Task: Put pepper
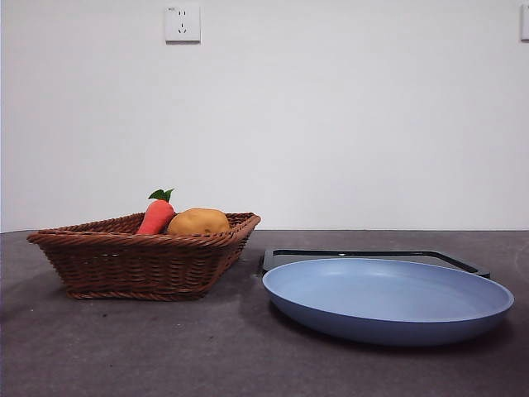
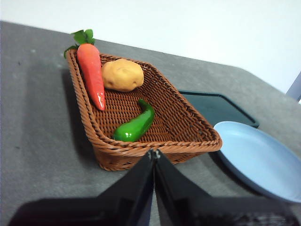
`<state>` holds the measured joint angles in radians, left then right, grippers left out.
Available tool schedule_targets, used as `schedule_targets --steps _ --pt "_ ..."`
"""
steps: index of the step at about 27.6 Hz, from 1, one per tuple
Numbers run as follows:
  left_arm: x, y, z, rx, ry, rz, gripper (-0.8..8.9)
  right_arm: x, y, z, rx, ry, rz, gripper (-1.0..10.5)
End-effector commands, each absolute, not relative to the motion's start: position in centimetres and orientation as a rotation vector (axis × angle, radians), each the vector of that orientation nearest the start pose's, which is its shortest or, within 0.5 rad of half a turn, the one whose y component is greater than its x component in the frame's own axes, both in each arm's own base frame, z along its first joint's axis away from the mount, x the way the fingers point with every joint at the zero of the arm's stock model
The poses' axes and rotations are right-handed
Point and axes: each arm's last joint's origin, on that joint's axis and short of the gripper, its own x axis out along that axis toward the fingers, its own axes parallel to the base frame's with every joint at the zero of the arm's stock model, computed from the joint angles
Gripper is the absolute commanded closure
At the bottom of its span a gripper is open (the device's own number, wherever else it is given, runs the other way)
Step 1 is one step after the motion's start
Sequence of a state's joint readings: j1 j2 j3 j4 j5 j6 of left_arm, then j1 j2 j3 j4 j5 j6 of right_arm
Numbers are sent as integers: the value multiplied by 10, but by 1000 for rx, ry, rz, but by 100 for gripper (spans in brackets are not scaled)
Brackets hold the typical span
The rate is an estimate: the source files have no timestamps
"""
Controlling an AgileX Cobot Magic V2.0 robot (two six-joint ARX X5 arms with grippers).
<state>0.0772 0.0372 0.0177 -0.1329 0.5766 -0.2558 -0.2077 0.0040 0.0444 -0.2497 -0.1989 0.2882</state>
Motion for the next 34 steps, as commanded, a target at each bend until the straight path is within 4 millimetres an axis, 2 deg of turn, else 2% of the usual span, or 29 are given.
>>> schedule_targets --steps 1,8,16,26,34 --pt "94 -9 158 -374 194 -481 807 92 -11 154 484 217 44 941" --pt "90 -9 188 -388 134 -488 806 90 -8 171 561 197 137 942" --pt "92 -9 231 -397 166 -499 806 86 -3 224 530 186 211 942" --pt "109 -13 289 -343 298 -667 806 87 6 296 330 415 324 942" --pt "114 -21 313 -246 428 -740 806 99 15 336 160 617 443 941"
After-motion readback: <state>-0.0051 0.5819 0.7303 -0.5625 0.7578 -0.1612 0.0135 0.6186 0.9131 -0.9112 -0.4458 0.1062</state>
